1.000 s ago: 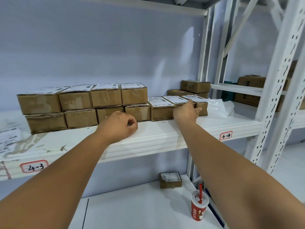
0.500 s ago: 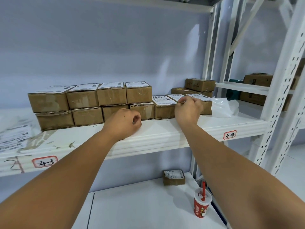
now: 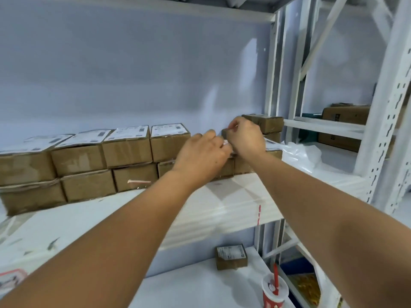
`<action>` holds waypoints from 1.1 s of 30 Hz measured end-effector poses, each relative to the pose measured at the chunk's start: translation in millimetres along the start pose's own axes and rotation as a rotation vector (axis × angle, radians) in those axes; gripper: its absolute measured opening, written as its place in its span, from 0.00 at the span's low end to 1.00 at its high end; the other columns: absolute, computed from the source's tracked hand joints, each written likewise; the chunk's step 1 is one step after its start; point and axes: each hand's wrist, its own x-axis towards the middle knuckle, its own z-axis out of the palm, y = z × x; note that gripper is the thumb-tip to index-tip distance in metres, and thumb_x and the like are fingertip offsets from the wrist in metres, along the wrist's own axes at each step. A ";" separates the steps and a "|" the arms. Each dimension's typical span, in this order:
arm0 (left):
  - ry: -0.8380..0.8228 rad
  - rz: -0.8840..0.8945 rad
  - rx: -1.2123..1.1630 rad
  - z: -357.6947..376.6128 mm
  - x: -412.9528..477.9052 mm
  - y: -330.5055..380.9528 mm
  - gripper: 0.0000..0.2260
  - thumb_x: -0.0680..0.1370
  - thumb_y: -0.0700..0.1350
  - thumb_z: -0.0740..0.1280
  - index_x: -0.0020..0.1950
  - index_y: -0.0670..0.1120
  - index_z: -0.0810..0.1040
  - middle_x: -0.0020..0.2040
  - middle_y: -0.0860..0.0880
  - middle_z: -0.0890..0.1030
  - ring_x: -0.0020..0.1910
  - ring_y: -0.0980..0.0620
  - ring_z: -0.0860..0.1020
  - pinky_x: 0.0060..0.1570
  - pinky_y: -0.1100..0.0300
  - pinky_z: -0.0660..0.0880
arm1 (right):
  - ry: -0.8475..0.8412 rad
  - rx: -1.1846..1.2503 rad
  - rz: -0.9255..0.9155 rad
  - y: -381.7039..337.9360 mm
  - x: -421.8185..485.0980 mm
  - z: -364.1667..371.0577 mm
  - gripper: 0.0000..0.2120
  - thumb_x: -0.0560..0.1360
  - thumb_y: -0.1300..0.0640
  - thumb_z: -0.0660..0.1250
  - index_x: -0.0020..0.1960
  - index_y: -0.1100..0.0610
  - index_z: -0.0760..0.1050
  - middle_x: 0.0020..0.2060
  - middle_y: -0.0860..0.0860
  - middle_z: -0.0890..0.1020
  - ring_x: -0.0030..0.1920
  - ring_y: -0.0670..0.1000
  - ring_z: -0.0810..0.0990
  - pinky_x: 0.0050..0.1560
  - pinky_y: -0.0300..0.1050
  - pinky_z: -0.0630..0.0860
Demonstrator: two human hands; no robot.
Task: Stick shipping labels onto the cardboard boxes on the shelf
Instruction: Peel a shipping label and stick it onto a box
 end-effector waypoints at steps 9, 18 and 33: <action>-0.124 -0.402 -0.397 56.8 50.3 7.8 0.10 0.80 0.48 0.56 0.53 0.48 0.75 0.49 0.47 0.79 0.48 0.43 0.76 0.38 0.57 0.67 | -0.326 -0.463 0.127 62.6 107.9 30.1 0.12 0.73 0.49 0.64 0.46 0.59 0.77 0.43 0.55 0.80 0.38 0.54 0.76 0.36 0.43 0.70; -0.141 -0.410 -0.434 58.8 49.0 9.2 0.09 0.80 0.48 0.56 0.45 0.49 0.73 0.47 0.47 0.78 0.41 0.47 0.68 0.37 0.57 0.64 | -0.670 -0.684 0.210 54.7 143.7 22.0 0.26 0.73 0.39 0.66 0.61 0.58 0.74 0.61 0.56 0.75 0.58 0.58 0.75 0.58 0.51 0.72; -0.105 -0.398 -0.393 58.8 47.4 11.4 0.11 0.80 0.48 0.54 0.50 0.48 0.75 0.46 0.48 0.75 0.42 0.48 0.67 0.37 0.56 0.61 | -0.514 -0.623 0.335 41.3 135.4 44.8 0.17 0.72 0.46 0.68 0.55 0.57 0.76 0.48 0.55 0.78 0.44 0.54 0.75 0.50 0.47 0.70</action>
